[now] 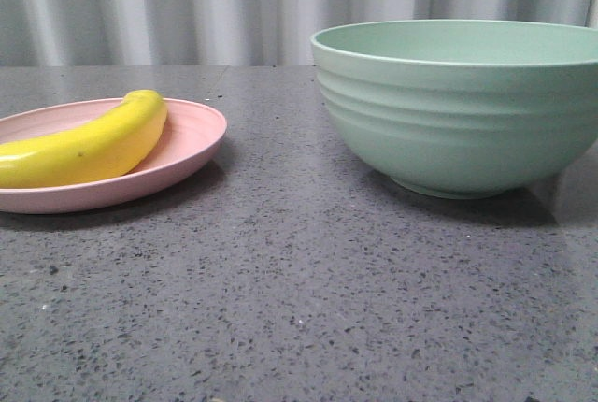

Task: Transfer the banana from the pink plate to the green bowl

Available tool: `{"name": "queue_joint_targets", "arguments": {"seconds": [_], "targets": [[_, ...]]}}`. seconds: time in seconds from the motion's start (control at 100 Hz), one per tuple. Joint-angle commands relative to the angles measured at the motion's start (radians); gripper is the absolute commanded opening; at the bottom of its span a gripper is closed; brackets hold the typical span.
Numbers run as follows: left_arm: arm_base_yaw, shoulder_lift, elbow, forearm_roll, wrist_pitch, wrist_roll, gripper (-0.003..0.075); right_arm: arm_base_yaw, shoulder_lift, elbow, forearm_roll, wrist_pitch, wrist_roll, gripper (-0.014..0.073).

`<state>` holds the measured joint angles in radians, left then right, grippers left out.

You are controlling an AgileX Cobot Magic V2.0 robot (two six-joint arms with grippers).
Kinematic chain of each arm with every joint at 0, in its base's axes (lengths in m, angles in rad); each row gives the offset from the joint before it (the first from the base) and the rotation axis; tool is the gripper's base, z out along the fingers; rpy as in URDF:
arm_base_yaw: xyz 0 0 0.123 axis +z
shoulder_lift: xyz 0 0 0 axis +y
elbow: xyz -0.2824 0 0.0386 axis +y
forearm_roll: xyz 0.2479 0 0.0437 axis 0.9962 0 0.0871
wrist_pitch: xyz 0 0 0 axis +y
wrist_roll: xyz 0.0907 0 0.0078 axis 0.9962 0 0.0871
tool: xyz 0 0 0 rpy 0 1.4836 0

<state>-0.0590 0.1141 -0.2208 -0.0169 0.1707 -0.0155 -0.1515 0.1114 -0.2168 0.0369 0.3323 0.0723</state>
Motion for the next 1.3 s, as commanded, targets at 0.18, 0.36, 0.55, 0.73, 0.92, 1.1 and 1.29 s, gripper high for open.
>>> {"name": "queue_joint_targets", "arguments": {"seconds": [0.18, 0.36, 0.55, 0.73, 0.92, 1.1, 1.29], "targets": [[-0.009, 0.252, -0.153, -0.003, -0.084, -0.007, -0.002, 0.001, 0.271, -0.235, -0.012, 0.005, -0.01, -0.0064], [-0.009, 0.362, -0.162, -0.018, -0.178, -0.007, -0.0019, 0.001, 0.375, -0.264, -0.012, -0.043, -0.01, -0.0064], [-0.009, 0.414, -0.162, -0.018, -0.262, -0.007, 0.0171, 0.001, 0.425, -0.264, 0.026, -0.026, -0.008, -0.0064], [-0.014, 0.468, -0.162, -0.09, -0.357, -0.007, 0.0358, 0.001, 0.431, -0.264, 0.027, -0.025, -0.008, -0.0064], [-0.09, 0.552, -0.219, -0.085, -0.294, -0.007, 0.0363, 0.001, 0.431, -0.264, 0.027, -0.025, -0.008, -0.0064], [-0.221, 0.681, -0.318, -0.085, -0.194, -0.007, 0.0482, 0.001, 0.431, -0.264, 0.027, -0.028, -0.008, -0.0064], [-0.348, 0.818, -0.451, -0.085, 0.009, -0.007, 0.0459, 0.001, 0.431, -0.264, 0.027, -0.033, -0.008, -0.0064]]}}
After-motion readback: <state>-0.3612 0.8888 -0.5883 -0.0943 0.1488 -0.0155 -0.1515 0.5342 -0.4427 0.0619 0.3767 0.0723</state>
